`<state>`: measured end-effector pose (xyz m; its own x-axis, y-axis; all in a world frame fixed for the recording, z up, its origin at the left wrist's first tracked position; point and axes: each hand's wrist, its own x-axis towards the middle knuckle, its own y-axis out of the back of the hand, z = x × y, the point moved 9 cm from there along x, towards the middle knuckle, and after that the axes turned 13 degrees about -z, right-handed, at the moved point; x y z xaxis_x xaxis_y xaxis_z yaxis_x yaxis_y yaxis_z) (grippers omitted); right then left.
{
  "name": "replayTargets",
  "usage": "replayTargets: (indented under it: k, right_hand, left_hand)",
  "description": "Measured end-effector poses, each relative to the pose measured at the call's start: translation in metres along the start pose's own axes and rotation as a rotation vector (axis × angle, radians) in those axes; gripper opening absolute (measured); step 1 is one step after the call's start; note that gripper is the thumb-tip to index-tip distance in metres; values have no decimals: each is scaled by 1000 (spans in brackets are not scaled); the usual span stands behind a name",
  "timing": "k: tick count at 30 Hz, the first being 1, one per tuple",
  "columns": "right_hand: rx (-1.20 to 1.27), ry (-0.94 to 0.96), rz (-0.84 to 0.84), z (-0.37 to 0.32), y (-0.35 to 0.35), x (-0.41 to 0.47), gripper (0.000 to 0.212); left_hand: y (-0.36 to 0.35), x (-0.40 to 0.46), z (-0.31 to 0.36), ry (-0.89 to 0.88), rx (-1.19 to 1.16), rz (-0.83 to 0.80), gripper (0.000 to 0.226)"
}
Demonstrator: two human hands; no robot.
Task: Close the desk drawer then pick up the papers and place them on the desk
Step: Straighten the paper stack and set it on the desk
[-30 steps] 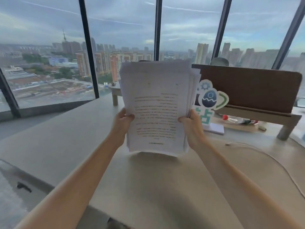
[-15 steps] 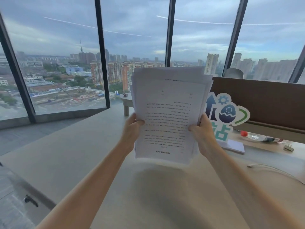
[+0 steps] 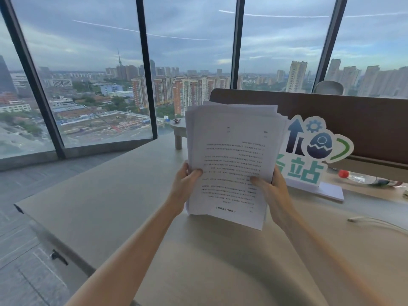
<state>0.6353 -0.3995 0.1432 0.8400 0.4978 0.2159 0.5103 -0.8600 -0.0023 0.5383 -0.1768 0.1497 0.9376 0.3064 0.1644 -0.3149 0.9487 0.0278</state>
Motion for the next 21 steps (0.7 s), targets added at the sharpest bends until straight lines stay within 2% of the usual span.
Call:
replayTargets:
  k: [5, 10, 15, 21]
  right_hand:
    - [25, 40, 31, -4, 0, 4, 43]
    - [-48, 114, 11, -18, 1, 6, 39]
    - [-100, 172, -13, -33, 3, 1, 43]
    - [-126, 244, 0, -64, 12, 9, 32]
  left_hand:
    - [-7, 7, -2, -33, -96, 15, 29]
    - [-10, 10, 1, -89, -186, 12, 36]
    - [-8, 4, 8, -116, -109, 1, 40]
    - [-12, 8, 27, -158, -51, -3, 37]
